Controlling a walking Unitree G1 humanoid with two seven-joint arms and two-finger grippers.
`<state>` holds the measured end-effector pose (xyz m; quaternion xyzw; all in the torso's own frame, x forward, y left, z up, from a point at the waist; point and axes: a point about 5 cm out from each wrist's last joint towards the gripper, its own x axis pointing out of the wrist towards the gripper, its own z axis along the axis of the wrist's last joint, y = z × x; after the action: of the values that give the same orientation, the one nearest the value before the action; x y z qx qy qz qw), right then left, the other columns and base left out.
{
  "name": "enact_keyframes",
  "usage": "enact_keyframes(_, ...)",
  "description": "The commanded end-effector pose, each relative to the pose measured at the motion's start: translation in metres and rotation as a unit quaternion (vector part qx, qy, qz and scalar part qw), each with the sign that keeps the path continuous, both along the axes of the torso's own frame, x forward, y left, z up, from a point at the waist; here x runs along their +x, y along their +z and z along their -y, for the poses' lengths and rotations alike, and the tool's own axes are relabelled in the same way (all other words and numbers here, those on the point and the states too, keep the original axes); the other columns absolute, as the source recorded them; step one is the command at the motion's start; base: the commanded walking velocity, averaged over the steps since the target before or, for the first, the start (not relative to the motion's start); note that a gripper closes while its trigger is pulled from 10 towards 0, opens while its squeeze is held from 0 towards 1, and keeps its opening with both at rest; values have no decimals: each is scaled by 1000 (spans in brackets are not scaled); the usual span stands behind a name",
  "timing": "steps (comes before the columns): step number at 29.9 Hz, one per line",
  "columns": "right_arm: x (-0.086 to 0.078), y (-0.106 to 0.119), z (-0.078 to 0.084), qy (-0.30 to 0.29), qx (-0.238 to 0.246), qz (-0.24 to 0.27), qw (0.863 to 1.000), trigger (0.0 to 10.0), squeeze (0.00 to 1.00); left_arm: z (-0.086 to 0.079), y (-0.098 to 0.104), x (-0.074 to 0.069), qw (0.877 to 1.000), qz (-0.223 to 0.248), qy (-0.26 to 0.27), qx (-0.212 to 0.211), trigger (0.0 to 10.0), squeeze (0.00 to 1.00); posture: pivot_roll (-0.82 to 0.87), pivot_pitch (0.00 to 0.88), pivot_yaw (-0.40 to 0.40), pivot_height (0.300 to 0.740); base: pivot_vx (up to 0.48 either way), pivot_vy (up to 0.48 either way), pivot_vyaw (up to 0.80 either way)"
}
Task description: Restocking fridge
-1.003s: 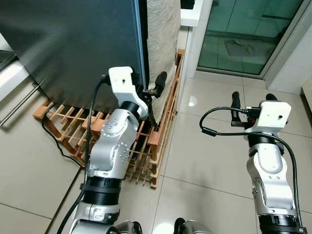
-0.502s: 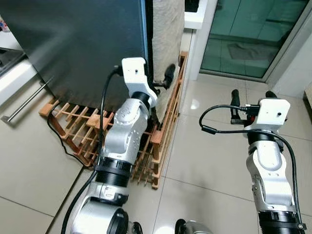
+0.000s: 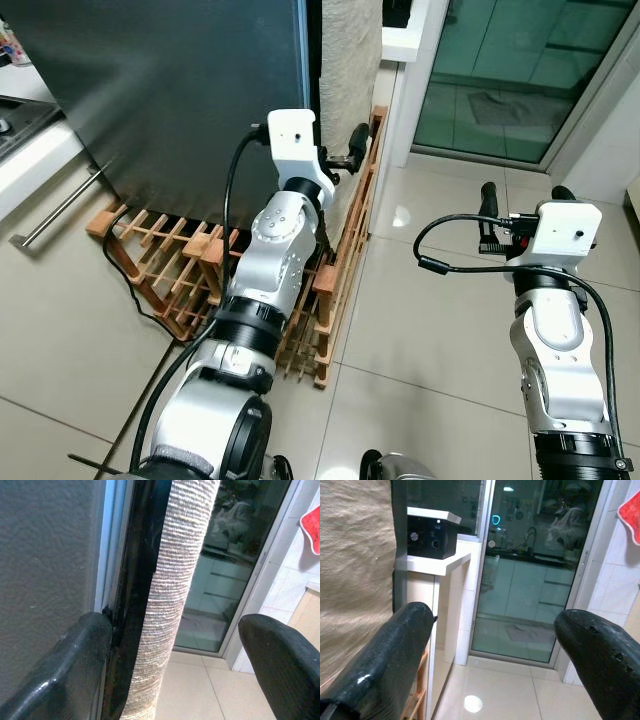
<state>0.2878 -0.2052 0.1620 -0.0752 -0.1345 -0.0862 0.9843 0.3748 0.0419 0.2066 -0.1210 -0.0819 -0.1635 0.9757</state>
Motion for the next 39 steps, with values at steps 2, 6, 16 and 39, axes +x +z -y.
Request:
enact_keyframes(2,-1,2,2,-8,-4,7,1000,10000,0,23,-1,0,999,-19,-28,-5,10000,0,-229,75,47,740,0,0,0)
enact_keyframes(6,-3,2,1,-12,-1,8,1000,10000,0,53,4,-9,990,-17,-124,-58,10000,0,-234,83,60,740,0,0,0)
enact_keyframes(16,-8,-3,4,-24,1,3,1000,10000,0,110,24,-51,930,34,-343,-129,10000,0,-240,98,68,740,0,0,0)
enact_keyframes(39,-12,-8,10,-41,2,-4,999,10000,0,108,55,-86,815,40,-528,-235,10000,0,-235,102,71,740,0,0,0)
